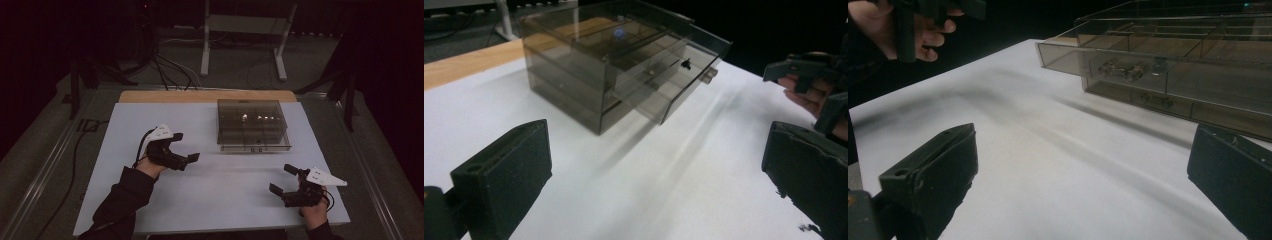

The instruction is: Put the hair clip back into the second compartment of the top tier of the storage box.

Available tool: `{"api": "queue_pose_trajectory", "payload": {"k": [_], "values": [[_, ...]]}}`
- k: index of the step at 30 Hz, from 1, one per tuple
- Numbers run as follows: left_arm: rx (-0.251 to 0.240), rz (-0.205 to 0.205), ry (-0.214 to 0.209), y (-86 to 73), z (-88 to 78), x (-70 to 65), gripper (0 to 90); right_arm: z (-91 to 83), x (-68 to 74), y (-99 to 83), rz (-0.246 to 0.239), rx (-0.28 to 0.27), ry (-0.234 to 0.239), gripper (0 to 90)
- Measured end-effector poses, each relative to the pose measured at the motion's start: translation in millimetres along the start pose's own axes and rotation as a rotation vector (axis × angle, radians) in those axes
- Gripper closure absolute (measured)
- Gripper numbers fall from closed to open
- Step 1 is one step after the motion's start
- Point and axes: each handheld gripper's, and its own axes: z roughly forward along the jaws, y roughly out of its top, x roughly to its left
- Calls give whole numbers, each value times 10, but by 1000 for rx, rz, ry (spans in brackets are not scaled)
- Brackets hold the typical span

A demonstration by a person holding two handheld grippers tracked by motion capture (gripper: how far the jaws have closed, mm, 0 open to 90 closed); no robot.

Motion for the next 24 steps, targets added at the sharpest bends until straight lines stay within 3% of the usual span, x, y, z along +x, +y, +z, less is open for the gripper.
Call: {"api": "queue_pose_trajectory", "payload": {"k": [13,24], "values": [[-4,-37,43,-351,-225,79,6,8,13,5,-2,-1,4,0],[-12,-48,62,-605,-362,42,6,8,16,5,-3,0,4,0]]}}
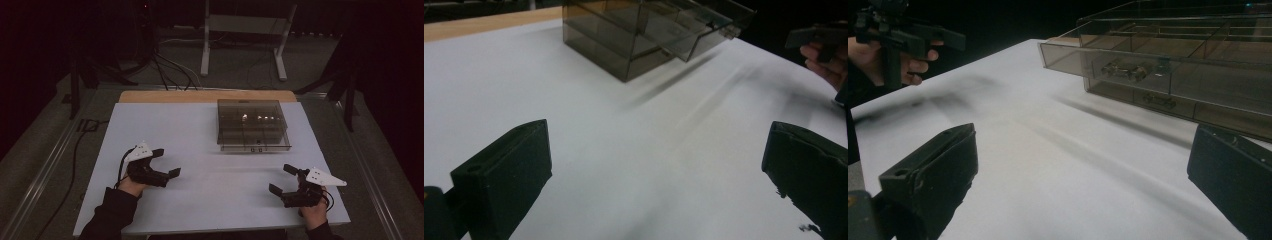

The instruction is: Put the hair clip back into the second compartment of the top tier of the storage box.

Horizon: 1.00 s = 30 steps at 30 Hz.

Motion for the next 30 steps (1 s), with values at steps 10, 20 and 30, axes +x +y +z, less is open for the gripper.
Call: {"api": "queue_pose_trajectory", "payload": {"k": [10,20,30], "values": [[34,3,43,-242,-94,-48,6,1,4,0,-2,-1,1,0],[45,-9,71,-436,-257,-95,6,-4,8,3,-1,-3,1,0],[65,-23,116,-608,-470,-147,6,-5,10,3,-2,-3,4,0]]}}
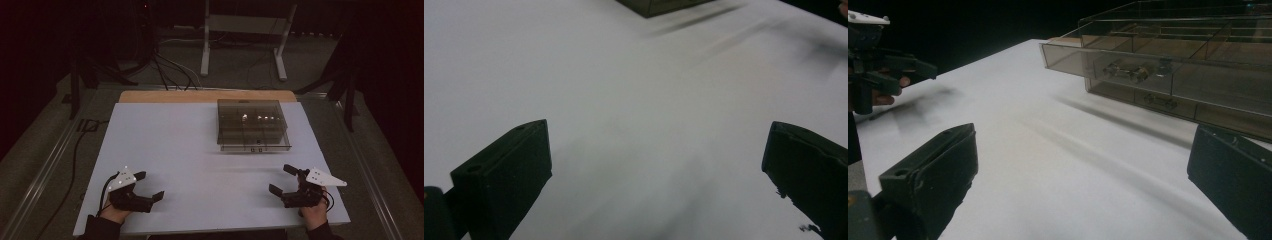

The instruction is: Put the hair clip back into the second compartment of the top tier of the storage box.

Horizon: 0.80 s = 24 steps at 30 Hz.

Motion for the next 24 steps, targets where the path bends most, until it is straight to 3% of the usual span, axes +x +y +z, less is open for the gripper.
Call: {"api": "queue_pose_trajectory", "payload": {"k": [7,17,24], "values": [[15,2,31,-125,-136,-17,6,1,0,0,1,2,0,0],[-14,-50,72,-294,-410,40,6,-1,1,1,-1,4,1,0],[-14,-62,88,-403,-531,48,6,0,-1,-1,4,6,3,0]]}}
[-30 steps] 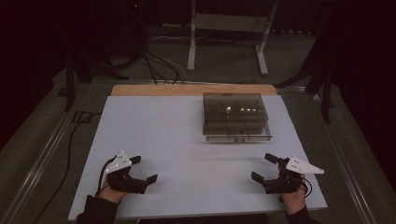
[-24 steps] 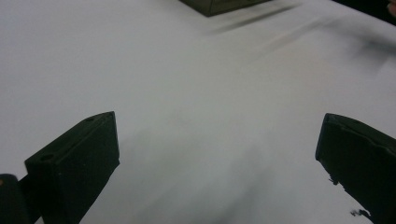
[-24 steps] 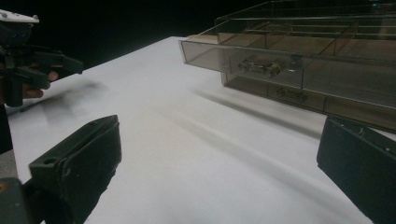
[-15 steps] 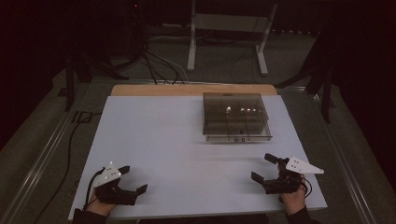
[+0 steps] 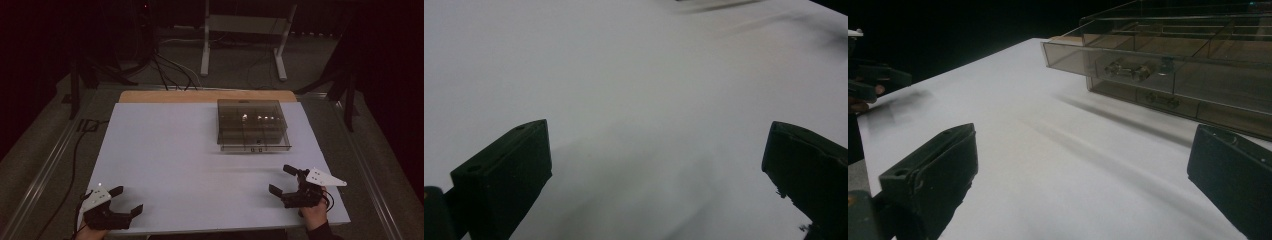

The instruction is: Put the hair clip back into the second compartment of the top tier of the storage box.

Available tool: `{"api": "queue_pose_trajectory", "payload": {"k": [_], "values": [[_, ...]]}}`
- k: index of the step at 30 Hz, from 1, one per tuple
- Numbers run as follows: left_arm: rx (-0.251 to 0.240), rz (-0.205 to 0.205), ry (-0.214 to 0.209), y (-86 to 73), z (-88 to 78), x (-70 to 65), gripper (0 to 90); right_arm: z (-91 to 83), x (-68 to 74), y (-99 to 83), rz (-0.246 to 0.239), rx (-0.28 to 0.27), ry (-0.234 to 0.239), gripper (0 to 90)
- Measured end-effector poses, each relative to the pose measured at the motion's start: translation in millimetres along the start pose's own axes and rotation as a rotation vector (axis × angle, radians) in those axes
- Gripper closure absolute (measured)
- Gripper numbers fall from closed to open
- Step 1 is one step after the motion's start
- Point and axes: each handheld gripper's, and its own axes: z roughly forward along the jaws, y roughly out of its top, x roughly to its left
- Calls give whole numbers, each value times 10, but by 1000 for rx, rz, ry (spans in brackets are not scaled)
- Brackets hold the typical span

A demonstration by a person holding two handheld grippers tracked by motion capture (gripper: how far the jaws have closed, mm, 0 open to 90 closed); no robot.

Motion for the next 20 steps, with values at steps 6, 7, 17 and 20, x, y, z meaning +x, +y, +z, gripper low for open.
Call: {"api": "queue_pose_trajectory", "payload": {"k": [6,7,17,20], "values": [[-12,10,11,-17,-48,1,6,11,-4,-4,0,8,3,0],[-12,12,12,-15,-47,5,6,12,-4,-4,0,10,4,0],[-12,19,9,3,-28,-12,6,21,-3,-8,-5,14,5,0],[-14,23,4,11,-27,-20,6,16,2,-6,-7,15,3,0]]}}
